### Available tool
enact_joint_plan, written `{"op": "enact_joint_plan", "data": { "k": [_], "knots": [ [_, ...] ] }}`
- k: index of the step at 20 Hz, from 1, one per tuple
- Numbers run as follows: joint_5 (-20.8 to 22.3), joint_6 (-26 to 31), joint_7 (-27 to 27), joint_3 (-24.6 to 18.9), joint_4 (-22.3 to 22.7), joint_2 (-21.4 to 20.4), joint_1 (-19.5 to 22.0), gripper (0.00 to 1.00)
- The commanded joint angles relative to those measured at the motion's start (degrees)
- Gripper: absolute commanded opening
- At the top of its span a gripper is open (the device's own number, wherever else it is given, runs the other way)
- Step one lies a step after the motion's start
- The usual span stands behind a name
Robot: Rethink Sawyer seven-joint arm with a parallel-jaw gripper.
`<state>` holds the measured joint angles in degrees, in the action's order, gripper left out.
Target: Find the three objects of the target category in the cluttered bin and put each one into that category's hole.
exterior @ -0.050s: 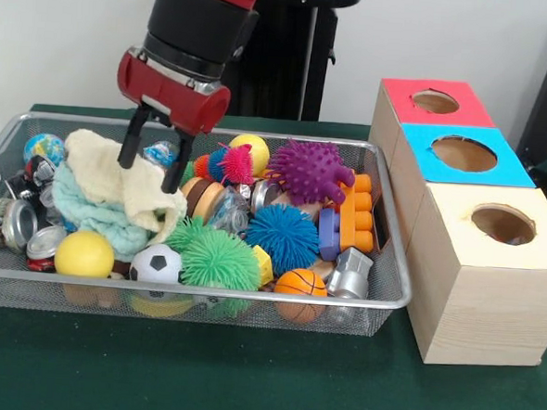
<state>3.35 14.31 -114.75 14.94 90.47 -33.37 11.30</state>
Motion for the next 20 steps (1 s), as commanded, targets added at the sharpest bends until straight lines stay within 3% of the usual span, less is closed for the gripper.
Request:
{"op": "enact_joint_plan", "data": {
  "k": [1,4,7,13,20],
  "knots": [
    [2.53,4.05,3.49,-15.09,9.30,-1.92,5.37,1.00],
    [2.72,2.95,2.29,-17.63,10.57,-1.53,6.70,1.00],
    [1.66,4.54,2.04,-21.35,13.15,-1.35,9.55,1.00],
    [-0.53,9.63,-0.32,-23.86,15.01,-0.09,11.30,1.00],
    [-1.84,18.81,-4.09,-19.24,13.14,0.44,7.76,1.00]
  ]
}}
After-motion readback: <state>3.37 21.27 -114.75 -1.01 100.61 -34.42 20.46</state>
